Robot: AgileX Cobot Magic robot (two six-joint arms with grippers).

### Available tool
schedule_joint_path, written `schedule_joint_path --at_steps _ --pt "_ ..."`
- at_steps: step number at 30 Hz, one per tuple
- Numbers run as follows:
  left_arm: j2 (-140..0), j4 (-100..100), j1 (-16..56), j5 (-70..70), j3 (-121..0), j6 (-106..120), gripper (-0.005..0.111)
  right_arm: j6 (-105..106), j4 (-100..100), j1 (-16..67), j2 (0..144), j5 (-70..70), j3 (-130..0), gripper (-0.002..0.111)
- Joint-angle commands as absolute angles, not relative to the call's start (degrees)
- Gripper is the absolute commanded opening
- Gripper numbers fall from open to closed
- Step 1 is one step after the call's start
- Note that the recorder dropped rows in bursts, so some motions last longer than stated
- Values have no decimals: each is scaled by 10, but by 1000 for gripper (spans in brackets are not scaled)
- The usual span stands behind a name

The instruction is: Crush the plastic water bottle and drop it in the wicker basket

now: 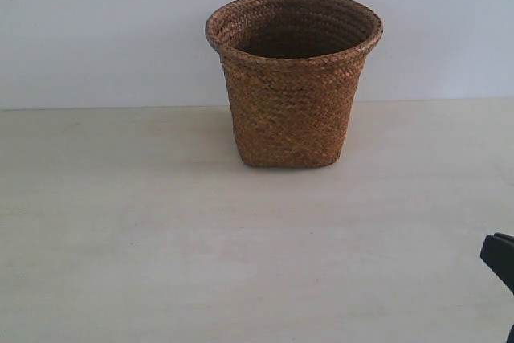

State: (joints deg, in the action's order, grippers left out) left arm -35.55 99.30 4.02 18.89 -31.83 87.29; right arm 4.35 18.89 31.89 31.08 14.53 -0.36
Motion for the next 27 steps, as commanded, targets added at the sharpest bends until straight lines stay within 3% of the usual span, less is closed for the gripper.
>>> schedule_joint_path --at_steps 1,7,9,16,19,27 --pt "-352 999 39 195 -317 871 4 44 188 320 305 151 0 0" --pt "-325 999 39 178 -300 827 4 44 188 320 305 151 0 0" --pt "-305 907 39 156 -284 725 4 44 188 320 305 151 0 0" --pt "-240 182 39 80 -221 -38 4 44 188 320 305 151 0 0" --pt "-214 -34 39 89 -197 -232 4 44 188 320 305 151 0 0" --pt "-114 -69 39 46 -84 -253 4 44 188 320 305 151 0 0"
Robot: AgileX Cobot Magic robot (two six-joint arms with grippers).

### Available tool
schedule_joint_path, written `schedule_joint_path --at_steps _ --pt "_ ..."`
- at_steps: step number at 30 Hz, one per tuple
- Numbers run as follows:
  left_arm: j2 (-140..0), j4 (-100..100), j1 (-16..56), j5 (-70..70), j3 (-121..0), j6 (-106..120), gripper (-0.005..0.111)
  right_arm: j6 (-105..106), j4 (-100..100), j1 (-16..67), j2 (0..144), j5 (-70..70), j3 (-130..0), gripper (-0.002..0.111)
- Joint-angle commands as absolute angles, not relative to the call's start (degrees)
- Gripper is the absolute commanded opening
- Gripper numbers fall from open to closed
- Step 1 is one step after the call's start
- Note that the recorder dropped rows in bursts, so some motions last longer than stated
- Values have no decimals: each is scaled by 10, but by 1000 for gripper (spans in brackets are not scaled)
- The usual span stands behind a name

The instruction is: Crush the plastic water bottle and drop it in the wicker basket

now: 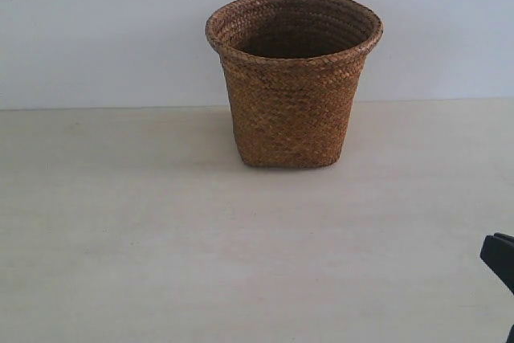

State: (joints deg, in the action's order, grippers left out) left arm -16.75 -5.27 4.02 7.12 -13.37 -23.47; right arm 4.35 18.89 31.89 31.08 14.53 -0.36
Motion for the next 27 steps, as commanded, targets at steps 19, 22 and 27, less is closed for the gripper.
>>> schedule_joint_path --at_steps 19,22,27 --pt "0 30 13 111 0 -65 4 44 189 320 305 150 0 0" --pt "0 30 12 138 0 -51 4 44 189 320 305 150 0 0" --pt "0 30 12 168 0 -49 4 44 189 320 305 150 0 0"
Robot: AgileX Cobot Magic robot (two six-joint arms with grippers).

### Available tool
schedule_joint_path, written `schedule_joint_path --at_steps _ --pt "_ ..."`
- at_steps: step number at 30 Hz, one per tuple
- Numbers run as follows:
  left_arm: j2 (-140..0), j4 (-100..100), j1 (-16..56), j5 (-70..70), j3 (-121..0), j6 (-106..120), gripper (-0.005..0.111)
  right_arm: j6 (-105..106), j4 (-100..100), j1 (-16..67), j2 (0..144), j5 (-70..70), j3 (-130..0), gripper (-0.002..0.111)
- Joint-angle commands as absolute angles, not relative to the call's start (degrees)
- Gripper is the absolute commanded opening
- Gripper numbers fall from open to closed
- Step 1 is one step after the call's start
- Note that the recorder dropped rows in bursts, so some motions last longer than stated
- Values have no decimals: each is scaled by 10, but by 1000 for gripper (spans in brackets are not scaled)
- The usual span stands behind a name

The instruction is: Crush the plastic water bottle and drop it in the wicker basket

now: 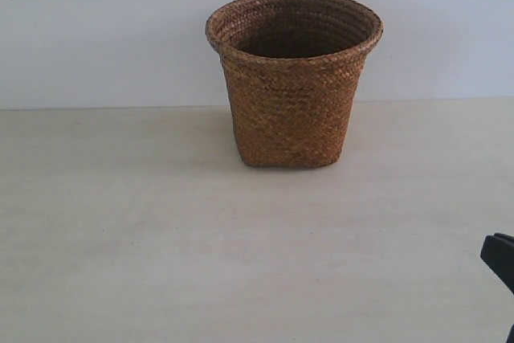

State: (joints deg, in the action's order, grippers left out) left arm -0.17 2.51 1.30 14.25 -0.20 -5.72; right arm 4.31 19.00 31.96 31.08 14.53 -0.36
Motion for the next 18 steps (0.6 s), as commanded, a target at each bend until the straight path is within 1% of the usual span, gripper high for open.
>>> schedule_joint_path --at_steps 1,7,18 --pt "0 30 12 168 0 -47 4 44 189 320 305 150 0 0" --pt "0 33 12 170 0 -4 4 44 189 320 305 149 0 0" --pt "0 31 12 168 0 -4 4 44 189 320 305 149 0 0"
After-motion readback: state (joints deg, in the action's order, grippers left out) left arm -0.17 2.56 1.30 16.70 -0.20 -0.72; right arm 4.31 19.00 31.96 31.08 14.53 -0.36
